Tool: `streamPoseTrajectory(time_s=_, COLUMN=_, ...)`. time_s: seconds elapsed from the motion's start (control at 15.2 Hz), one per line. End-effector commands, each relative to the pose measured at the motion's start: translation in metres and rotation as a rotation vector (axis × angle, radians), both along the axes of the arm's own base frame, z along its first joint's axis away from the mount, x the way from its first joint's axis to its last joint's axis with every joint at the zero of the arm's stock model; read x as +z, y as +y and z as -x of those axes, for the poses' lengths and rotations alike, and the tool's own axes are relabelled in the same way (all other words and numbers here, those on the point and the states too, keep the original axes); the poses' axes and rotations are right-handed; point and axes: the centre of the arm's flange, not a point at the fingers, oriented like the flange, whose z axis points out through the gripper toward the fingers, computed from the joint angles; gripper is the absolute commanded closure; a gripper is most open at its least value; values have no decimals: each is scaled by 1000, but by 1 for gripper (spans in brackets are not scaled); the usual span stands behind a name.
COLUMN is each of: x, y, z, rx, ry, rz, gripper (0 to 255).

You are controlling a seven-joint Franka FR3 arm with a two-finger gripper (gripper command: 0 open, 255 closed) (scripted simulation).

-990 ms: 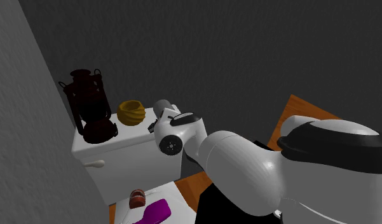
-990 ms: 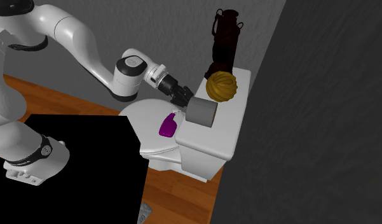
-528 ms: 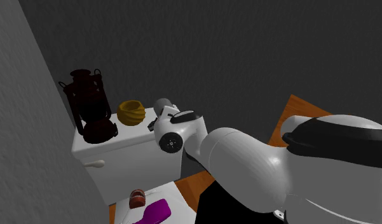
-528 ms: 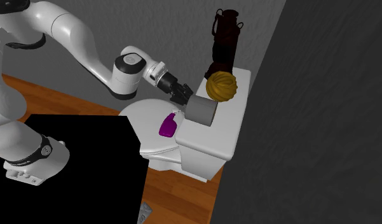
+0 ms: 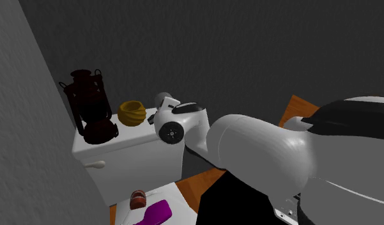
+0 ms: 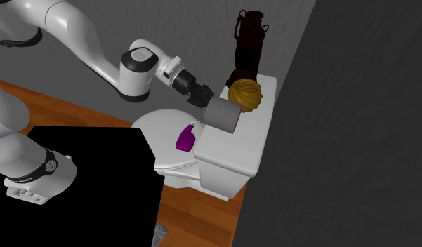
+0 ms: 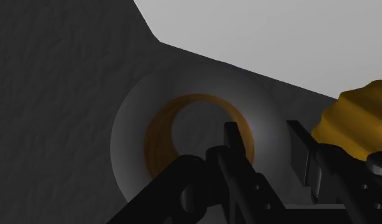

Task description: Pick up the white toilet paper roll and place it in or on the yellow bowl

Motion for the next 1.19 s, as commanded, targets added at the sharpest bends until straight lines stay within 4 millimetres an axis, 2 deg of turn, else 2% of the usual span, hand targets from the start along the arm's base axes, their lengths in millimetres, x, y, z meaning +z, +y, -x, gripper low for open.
streamPoseTrajectory(time_s=0.0, x=11, y=-1, z=0, rx=0, ry=0, rz=0, gripper=255)
streamPoseTrajectory(time_s=1.12, x=101, y=-1, z=0, rx=0, ry=0, rz=0, gripper=255)
